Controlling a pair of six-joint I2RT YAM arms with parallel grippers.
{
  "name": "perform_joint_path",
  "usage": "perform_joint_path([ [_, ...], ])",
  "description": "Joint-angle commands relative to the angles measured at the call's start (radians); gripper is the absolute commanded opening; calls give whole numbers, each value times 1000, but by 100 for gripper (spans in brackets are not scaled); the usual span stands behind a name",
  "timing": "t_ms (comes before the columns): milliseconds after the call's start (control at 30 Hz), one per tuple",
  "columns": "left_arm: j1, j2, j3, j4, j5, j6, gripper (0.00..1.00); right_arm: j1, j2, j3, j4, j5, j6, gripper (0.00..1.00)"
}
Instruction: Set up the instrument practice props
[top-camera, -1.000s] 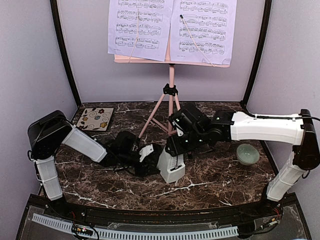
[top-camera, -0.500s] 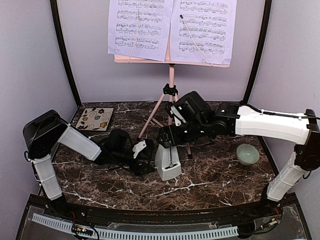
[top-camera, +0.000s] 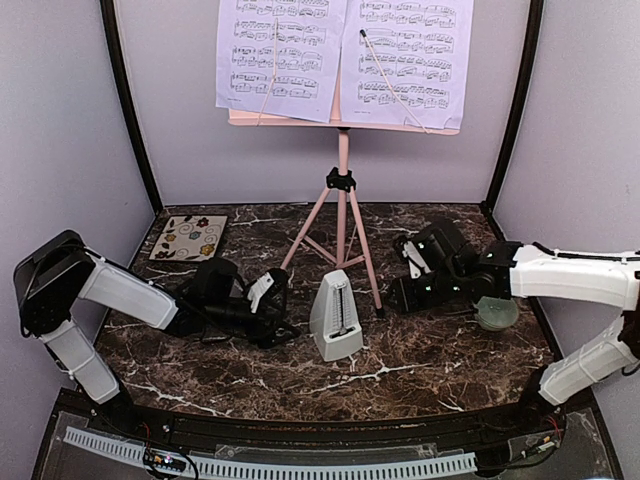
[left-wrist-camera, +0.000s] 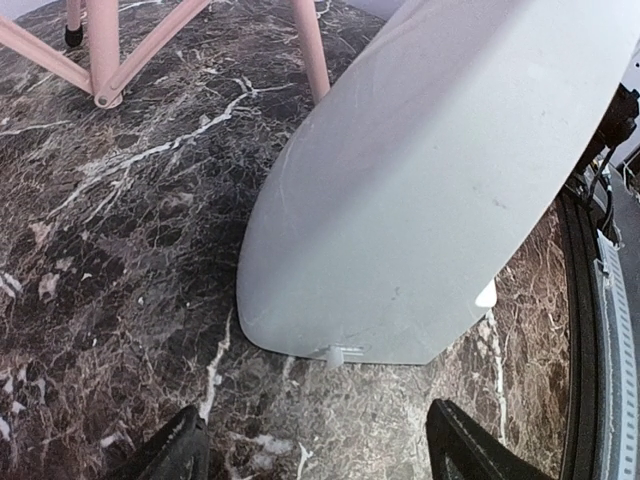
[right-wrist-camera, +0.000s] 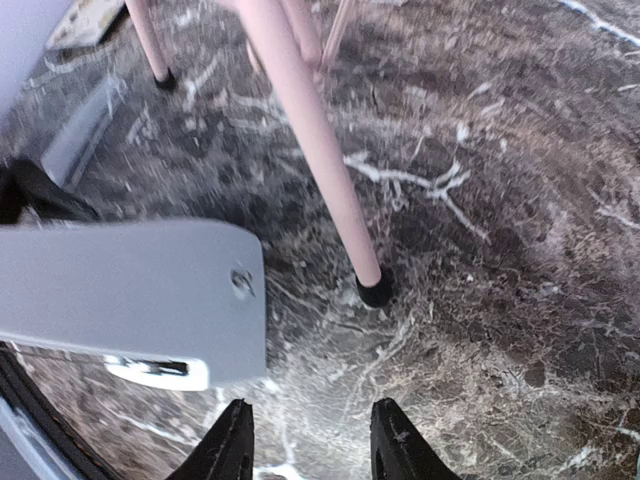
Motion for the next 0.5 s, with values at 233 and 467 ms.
perform_joint_path([
  [233,2,-96,-1,-69,-69,-188,76,-33,233,-142,364,-147,-117,27],
  [467,1,-143,2,-120,-121,-279,76,-30,335,-160,520,-260,-120,22],
])
